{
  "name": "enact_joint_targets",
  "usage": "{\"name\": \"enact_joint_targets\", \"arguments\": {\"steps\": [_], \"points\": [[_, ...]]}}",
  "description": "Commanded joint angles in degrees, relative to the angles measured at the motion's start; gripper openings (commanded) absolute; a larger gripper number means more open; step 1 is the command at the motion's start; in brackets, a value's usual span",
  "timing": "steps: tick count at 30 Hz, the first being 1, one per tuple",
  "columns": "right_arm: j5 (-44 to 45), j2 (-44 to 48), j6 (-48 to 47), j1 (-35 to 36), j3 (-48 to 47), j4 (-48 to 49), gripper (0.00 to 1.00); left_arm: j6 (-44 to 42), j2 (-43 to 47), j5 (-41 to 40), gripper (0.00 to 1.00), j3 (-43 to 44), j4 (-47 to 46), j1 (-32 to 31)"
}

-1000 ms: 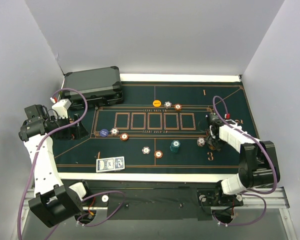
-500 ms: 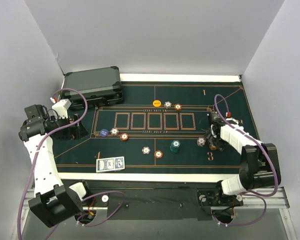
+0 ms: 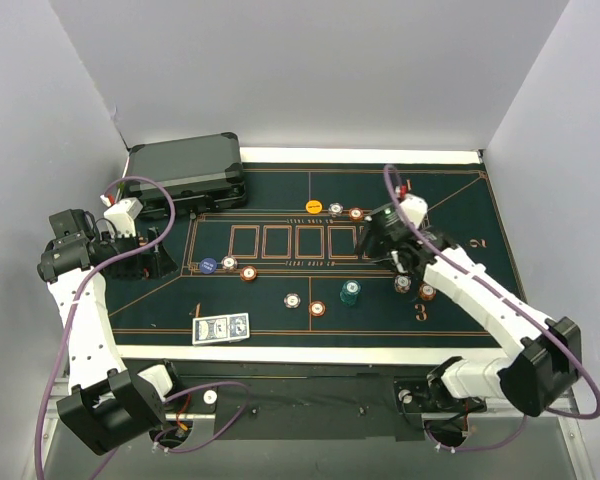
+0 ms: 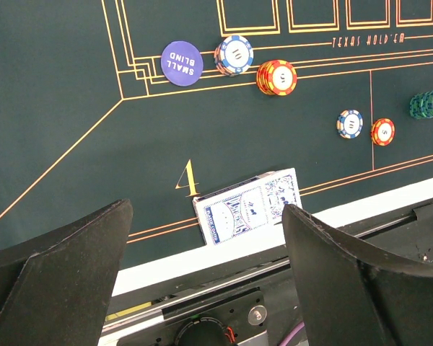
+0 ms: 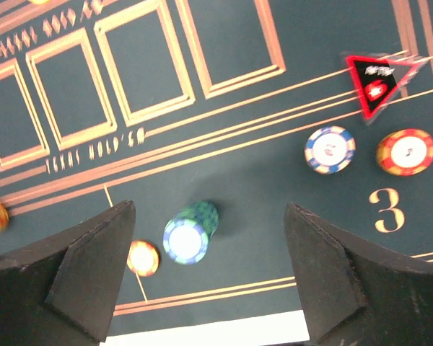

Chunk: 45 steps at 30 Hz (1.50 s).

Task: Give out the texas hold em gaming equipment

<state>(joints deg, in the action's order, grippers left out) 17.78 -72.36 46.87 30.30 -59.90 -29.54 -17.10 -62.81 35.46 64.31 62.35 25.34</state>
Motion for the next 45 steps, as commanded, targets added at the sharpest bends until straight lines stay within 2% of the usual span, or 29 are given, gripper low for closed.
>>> {"name": "enact_joint_targets", "arguments": {"steps": [1, 6, 14, 23, 45], "points": [[1.2, -4.98, -0.03, 7.73, -2.76, -5.79, 0.8, 0.05, 0.49, 1.89, 0.96, 0.81, -1.79, 0.41], [0.94, -9.72, -0.03, 12.67, -3.12, -5.62, 0.84, -0.21, 0.84, 1.54, 0.96, 0.9, -1.61, 0.41], [-0.46, -14.21, 0.15, 14.25, -2.42, -3.42, 0.84, -0.21, 0.67, 1.63, 0.96, 0.99, -1.61, 0.32], [-0.73, -19.22, 0.59, 14.43, -0.92, -0.96, 0.73, -0.56, 0.84, 1.45, 0.96, 0.64, -1.61, 0.32], [-0.91, -20.1, 1.2, 13.55, 1.71, 0.98, 0.5, -1.0, 1.28, 0.31, 0.96, 0.2, -1.79, 0.41]]}}
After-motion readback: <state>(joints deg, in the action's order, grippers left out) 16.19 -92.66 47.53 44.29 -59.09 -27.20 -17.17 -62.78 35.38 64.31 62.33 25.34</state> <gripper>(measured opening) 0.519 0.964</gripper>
